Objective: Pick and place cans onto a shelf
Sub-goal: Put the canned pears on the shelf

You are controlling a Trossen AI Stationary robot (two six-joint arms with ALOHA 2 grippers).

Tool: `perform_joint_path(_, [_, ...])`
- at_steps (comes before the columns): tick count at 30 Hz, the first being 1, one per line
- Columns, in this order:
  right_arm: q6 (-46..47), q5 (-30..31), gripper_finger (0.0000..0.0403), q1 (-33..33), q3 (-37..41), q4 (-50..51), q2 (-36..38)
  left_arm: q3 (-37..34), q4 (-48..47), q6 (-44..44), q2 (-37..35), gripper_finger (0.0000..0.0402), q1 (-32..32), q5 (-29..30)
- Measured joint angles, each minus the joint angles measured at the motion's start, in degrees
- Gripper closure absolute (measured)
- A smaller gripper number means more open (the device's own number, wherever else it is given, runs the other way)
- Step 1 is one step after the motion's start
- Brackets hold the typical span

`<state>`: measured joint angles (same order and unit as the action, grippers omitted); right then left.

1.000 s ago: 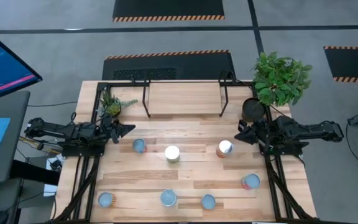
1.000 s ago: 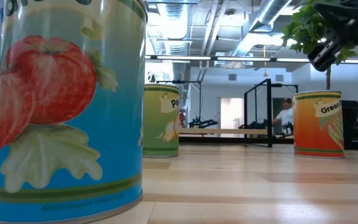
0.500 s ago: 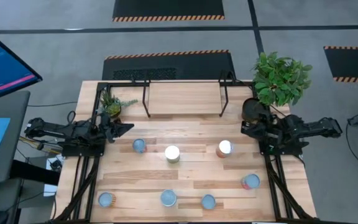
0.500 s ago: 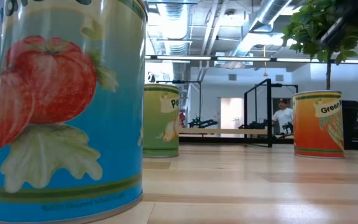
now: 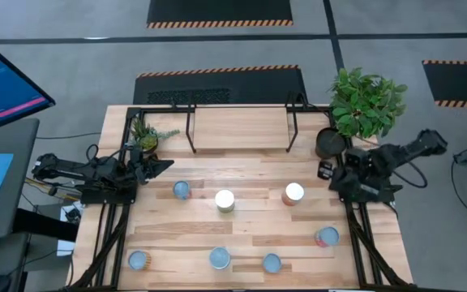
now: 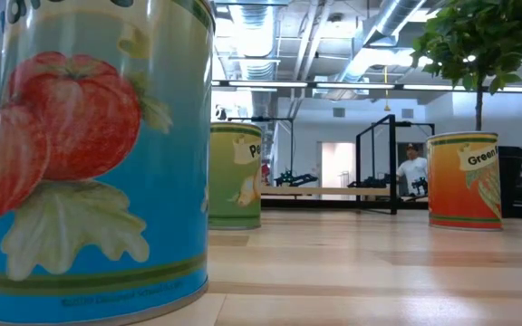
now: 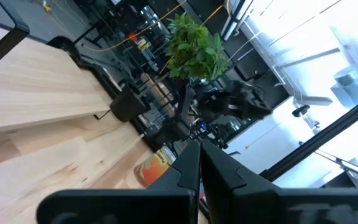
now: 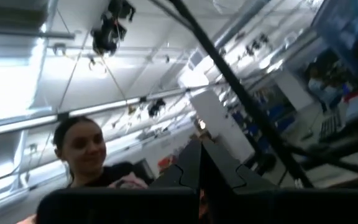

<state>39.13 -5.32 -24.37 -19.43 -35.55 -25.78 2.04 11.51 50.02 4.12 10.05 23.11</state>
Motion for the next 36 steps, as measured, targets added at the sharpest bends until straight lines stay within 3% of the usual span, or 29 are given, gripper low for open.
perform_joint_path(5, [-0.24, 0.09, 0.037, -4.71, -5.68, 0.02, -10.05, 0.0, 0.74, -0.7, 0.0, 0.0401, -0.05, 0.7])
perform_joint_path(10, [-2.19, 5.04, 0.037, -6.69, -11.05, 2.52, -18.24, 0.0, 8.0, -2.1, 0.02, 0.0401, -0.02, -0.83])
perform_joint_path(16, [-2.32, 12.33, 0.037, -5.09, -16.91, 10.27, -24.45, 1.93, 16.15, -14.75, 0.01, 0.0401, -0.02, -4.63])
perform_joint_path(20, [-2.29, 14.51, 0.037, -2.58, -19.15, 12.85, -27.33, 9.2, 7.65, -24.28, 1.0, 0.0401, 0.02, -4.83])
perform_joint_path(23, [-2.22, 14.58, 0.037, -0.87, -19.94, 12.66, -28.63, 17.04, -4.5, -29.85, 3.87, 0.0402, 0.02, -5.03])
perform_joint_path(29, [-2.1, 14.53, 0.037, 1.82, -20.06, 12.9, -30.68, 32.64, -30.06, -33.3, 16.86, 0.0402, 0.02, -4.88])
perform_joint_path(32, [-2.1, 14.53, 0.037, 3.07, -20.06, 12.97, -31.63, 38.38, -36.4, -36.55, 24.94, 0.0401, 0.02, -5.8])
perform_joint_path(36, [-2.1, 14.49, 0.037, 4.58, -20.06, 13.06, -32.44, 44.53, -36.8, -38.89, 35.8, 0.0402, -0.02, -6.22])
